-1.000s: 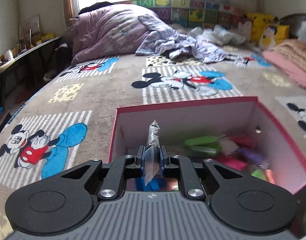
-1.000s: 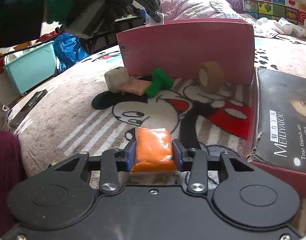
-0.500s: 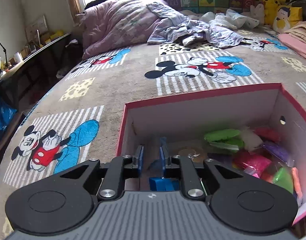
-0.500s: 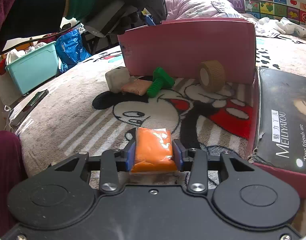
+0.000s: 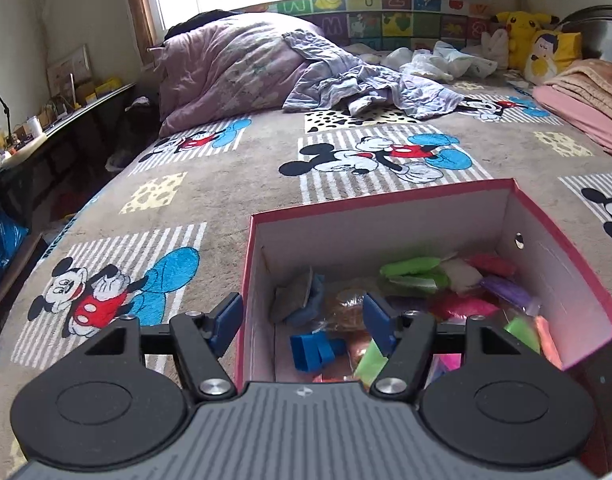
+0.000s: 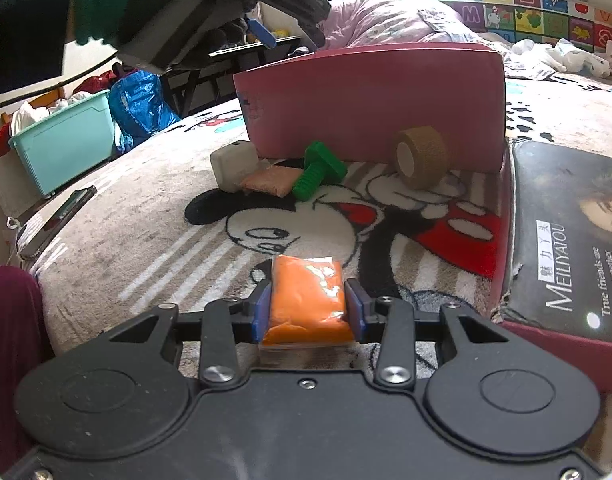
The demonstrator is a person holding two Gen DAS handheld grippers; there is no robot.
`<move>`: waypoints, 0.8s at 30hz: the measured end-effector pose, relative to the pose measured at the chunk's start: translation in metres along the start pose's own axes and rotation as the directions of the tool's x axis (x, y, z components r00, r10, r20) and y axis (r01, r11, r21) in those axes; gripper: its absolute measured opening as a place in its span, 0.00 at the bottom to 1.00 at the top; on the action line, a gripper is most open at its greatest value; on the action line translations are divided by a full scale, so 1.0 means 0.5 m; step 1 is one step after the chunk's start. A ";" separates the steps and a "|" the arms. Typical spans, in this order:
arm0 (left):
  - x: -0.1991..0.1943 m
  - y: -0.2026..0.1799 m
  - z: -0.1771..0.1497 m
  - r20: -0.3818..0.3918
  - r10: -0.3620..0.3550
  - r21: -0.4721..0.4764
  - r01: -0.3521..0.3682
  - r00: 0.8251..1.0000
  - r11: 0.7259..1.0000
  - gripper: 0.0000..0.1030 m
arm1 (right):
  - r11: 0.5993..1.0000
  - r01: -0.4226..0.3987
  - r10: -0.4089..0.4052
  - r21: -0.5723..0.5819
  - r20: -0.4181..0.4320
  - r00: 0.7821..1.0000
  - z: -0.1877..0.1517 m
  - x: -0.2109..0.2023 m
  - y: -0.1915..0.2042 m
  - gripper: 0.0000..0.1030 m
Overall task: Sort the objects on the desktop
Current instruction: 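Carry the clear packet into the red box and open the left tool while the right holds the orange bag, then lift the left tool out of the red box while the right tool keeps holding the orange bag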
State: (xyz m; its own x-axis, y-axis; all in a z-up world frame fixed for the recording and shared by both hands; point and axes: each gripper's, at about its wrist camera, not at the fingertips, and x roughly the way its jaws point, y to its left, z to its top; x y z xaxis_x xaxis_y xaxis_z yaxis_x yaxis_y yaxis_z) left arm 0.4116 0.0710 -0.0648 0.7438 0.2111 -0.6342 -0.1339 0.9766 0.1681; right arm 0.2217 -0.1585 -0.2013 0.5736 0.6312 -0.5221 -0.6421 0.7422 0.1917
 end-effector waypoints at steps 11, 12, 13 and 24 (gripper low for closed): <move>-0.053 0.006 -0.012 0.007 -0.030 -0.031 0.030 1.000 0.999 0.63 | 1.000 0.009 -0.009 0.028 0.013 1.000 -0.006 -0.024 -0.004 0.36; -0.058 0.008 -0.014 0.007 -0.032 -0.034 0.032 0.999 0.999 0.63 | 1.000 0.011 -0.011 0.030 0.016 1.000 -0.007 -0.027 -0.003 0.36; -0.063 0.009 -0.016 0.007 -0.034 -0.035 0.034 0.999 0.999 0.63 | 1.000 0.010 -0.011 0.029 0.017 1.000 -0.008 -0.031 -0.001 0.36; -0.134 0.035 -0.054 0.034 -0.087 -0.057 0.089 0.996 0.994 0.63 | 1.000 0.006 -0.006 -0.012 0.007 1.000 -0.018 -0.066 0.029 0.36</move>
State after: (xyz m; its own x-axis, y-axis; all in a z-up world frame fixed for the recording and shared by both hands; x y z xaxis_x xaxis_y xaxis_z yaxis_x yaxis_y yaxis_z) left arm 0.3418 0.0751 -0.0399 0.7745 0.1237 -0.6203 -0.1043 0.9922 0.0676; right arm 0.1890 -0.1705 -0.1889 0.5806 0.6286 -0.5175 -0.6448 0.7431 0.1791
